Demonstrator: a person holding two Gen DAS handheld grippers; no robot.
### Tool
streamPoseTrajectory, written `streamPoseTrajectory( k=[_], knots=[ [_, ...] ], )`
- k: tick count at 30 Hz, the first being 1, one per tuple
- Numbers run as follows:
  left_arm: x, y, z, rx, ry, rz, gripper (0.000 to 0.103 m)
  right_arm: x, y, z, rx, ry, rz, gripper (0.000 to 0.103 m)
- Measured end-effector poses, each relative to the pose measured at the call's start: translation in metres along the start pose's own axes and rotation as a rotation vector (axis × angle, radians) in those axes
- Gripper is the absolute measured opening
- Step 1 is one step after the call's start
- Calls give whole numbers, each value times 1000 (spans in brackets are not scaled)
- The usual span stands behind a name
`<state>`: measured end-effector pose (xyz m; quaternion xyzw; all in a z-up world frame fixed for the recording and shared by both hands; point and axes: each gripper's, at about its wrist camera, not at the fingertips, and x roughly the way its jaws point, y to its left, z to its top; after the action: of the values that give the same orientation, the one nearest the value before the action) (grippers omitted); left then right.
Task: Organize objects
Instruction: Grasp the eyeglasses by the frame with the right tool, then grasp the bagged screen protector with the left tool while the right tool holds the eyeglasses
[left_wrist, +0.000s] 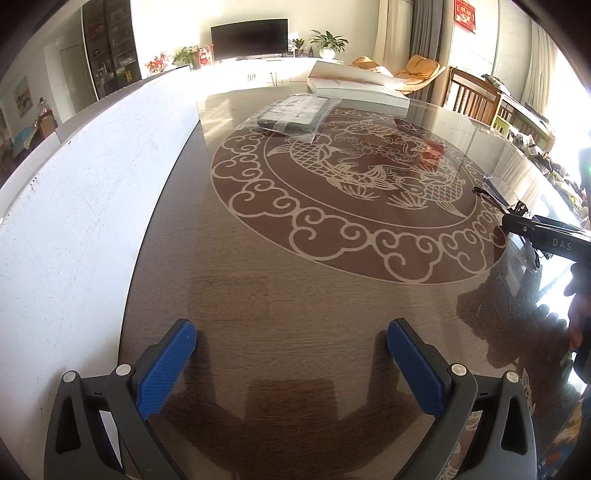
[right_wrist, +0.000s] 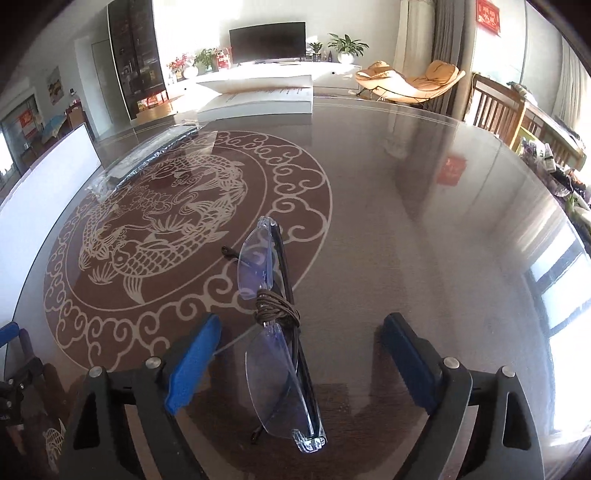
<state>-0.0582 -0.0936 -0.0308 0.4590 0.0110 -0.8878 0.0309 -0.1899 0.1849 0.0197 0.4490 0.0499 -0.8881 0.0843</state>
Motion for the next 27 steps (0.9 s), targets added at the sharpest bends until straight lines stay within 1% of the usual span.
streamPoseTrajectory(
  k=[3, 8, 10, 11, 12, 13, 14, 15, 17, 19, 21, 23, 25, 27],
  knots=[
    [0, 0, 0, 0, 1, 0, 103, 1, 1, 0, -2, 3, 10, 94],
    [1, 0, 1, 0, 1, -1, 103, 5, 4, 0, 2, 22, 5, 103],
    [3, 0, 2, 2, 9, -4, 103, 5, 4, 0, 1, 22, 5, 103],
    [5, 1, 6, 0, 34, -6, 103, 5, 4, 0, 0, 22, 5, 103],
    [8, 1, 13, -5, 80, -13, 103, 5, 4, 0, 1, 22, 5, 103],
    [10, 1, 24, -14, 110, -58, 103, 5, 4, 0, 0, 22, 5, 103],
    [6, 1, 38, -25, 100, -109, 103, 5, 4, 0, 1, 22, 5, 103],
    [-2, 2, 56, -31, 59, -127, 103, 5, 4, 0, 0, 22, 5, 103],
    [-19, 0, 95, -2, -22, -111, 103, 5, 4, 0, 1, 21, 5, 103],
    [-20, -3, 138, 44, -43, -127, 103, 5, 4, 0, 0, 21, 5, 103],
    [-4, 1, 177, 67, -32, -145, 103, 5, 4, 0, 0, 21, 4, 103],
    [20, 6, 205, 97, -23, -130, 103, 5, 4, 0, 0, 21, 5, 103],
    [50, 8, 225, 153, 19, -126, 103, 5, 5, 0, 0, 21, 5, 103],
    [74, 6, 240, 196, 75, -138, 103, 6, 5, 0, 0, 21, 5, 103]
  ],
)
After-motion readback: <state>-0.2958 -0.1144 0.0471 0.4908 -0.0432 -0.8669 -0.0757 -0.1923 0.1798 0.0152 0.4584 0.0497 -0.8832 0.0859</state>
